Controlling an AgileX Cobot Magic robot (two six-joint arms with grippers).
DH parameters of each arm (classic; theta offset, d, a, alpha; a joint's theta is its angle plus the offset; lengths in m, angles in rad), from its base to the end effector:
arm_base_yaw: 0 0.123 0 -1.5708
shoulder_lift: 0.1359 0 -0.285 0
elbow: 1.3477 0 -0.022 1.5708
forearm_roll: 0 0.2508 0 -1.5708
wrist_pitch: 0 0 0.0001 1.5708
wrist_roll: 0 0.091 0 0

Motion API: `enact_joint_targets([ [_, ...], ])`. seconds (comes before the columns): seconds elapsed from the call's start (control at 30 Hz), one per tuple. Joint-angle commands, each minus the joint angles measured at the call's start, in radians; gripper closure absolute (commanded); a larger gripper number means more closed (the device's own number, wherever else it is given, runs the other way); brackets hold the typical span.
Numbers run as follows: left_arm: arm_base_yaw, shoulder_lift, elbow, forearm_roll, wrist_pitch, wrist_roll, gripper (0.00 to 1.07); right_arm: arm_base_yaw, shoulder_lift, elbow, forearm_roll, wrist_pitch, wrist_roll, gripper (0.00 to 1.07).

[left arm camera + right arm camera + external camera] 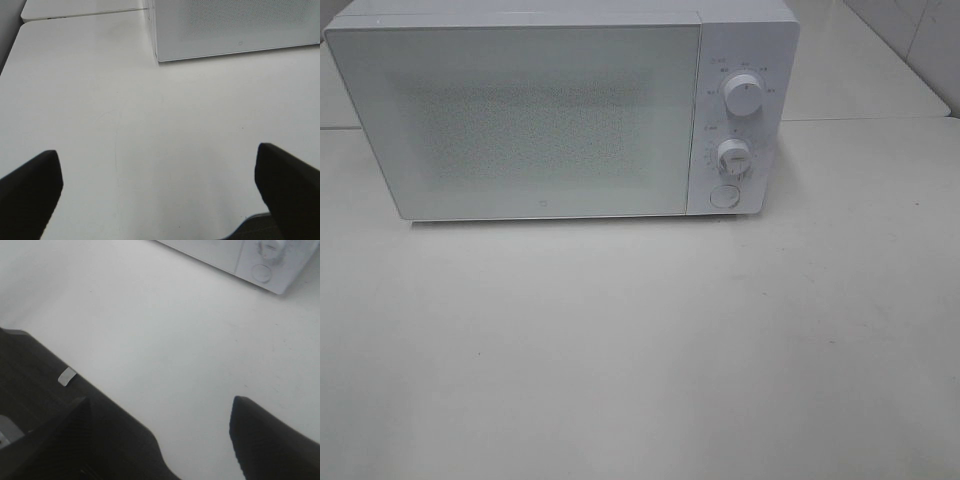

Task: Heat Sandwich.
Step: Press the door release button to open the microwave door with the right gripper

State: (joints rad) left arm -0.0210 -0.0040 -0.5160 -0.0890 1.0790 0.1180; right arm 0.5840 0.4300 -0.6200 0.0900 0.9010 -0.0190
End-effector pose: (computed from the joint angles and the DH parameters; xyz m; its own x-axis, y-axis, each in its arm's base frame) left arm -0.0084 -0.0070 0.2805 -0.4447 0.0849 -0.8916 0.1248 0.9917 0.0322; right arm 0.0535 0.0430 0.3126 -0.5077 -0.2914 -0.8107 -0.5794 0.8119 0.0711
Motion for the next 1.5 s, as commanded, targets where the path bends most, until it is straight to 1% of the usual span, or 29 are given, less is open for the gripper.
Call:
enact_joint_targets([
  [0.03,-0.007,-0.02,-0.001,-0.006,-0.006,-0.003,0.06,-0.092,-0.086,-0.006,-0.015,0.054,0.019,0.33],
  [0.07,-0.007,-0.02,-0.001,-0.006,-0.006,-0.003,0.06,-0.092,-0.086,-0.006,-0.015,0.054,0.019,0.33],
  [0.1,-0.007,-0.02,-0.001,-0.006,-0.006,-0.003,0.06,-0.124,-0.112,-0.006,-0.018,0.057,0.019,0.33],
  [0.13,-0.007,-0.02,-0.001,-0.006,-0.006,-0.003,0.06,-0.182,-0.162,-0.005,-0.026,0.059,0.019,0.33],
  [0.17,-0.007,-0.02,-0.001,-0.006,-0.006,-0.003,0.06,-0.203,-0.182,-0.003,-0.031,0.059,0.019,0.33],
  [0.2,-0.007,-0.02,-0.001,-0.006,-0.006,-0.003,0.06,-0.203,-0.182,-0.003,-0.031,0.059,0.019,0.33],
  [0.23,-0.007,-0.02,-0.001,-0.006,-0.006,-0.003,0.06,-0.229,-0.206,0.0,-0.036,0.059,0.019,0.33],
  [0.27,-0.007,-0.02,-0.001,-0.006,-0.006,-0.003,0.06,-0.272,-0.247,0.013,-0.043,0.063,0.019,0.33],
  [0.33,-0.007,-0.02,-0.001,-0.006,-0.006,-0.003,0.06,-0.315,-0.285,0.037,-0.039,0.066,0.019,0.33],
  [0.37,-0.007,-0.02,-0.001,-0.006,-0.006,-0.003,0.06,-0.315,-0.285,0.037,-0.039,0.066,0.019,0.33],
  [0.4,-0.007,-0.02,-0.001,-0.006,-0.006,-0.003,0.06,-0.354,-0.321,0.063,-0.033,0.069,0.019,0.33],
  [0.53,-0.007,-0.02,-0.001,-0.006,-0.006,-0.003,0.06,-0.396,-0.363,0.091,-0.025,0.071,0.024,0.33],
  [0.57,-0.007,-0.02,-0.001,-0.006,-0.006,-0.003,0.06,-0.422,-0.389,0.111,-0.025,0.072,0.038,0.33],
  [0.8,-0.007,-0.02,-0.001,-0.006,-0.006,-0.003,0.06,-0.492,-0.462,0.124,-0.031,0.089,0.054,0.33],
  [0.87,-0.007,-0.02,-0.001,-0.006,-0.006,-0.003,0.06,-0.503,-0.462,0.124,-0.03,0.089,0.054,0.33],
  [1.4,-0.007,-0.008,-0.001,-0.005,-0.006,-0.003,0.06,-0.503,-0.46,0.114,-0.027,0.071,0.058,0.33],
  [1.5,-0.007,-0.008,-0.001,-0.005,-0.006,-0.003,0.06,-0.503,-0.433,0.107,-0.027,0.057,0.064,0.33],
])
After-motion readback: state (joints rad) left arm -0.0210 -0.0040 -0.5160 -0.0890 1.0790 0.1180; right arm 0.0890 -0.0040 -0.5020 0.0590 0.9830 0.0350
